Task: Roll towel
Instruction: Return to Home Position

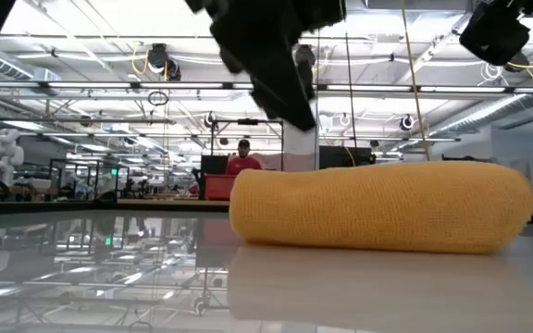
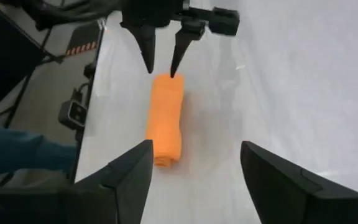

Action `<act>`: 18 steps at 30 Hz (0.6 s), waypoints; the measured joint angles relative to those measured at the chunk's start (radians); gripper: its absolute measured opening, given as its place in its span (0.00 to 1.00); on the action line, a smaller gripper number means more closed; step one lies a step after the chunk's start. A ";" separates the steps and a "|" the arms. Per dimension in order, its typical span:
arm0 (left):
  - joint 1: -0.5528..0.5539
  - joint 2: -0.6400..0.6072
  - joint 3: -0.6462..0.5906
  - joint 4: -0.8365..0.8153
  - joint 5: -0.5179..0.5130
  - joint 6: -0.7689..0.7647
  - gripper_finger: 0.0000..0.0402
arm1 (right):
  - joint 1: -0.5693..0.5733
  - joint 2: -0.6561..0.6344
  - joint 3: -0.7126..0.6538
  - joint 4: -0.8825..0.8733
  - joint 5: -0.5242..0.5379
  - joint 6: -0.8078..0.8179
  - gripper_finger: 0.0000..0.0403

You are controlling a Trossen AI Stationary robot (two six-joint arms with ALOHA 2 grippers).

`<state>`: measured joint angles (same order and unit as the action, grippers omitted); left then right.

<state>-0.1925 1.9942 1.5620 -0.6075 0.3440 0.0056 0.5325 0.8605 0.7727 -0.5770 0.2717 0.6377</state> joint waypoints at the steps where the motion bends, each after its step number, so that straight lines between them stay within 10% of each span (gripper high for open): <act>1: 0.000 -0.022 0.000 -0.018 -0.023 0.001 0.40 | 0.009 -0.013 0.000 -0.001 0.016 -0.001 0.57; 18: -0.079 -0.587 -0.119 -0.128 -0.608 -0.078 0.40 | 0.213 -0.190 -0.106 0.060 0.308 0.008 0.47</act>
<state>-0.2710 1.4076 1.4427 -0.7353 -0.2643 -0.0724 0.7458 0.6708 0.6663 -0.5166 0.5799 0.6457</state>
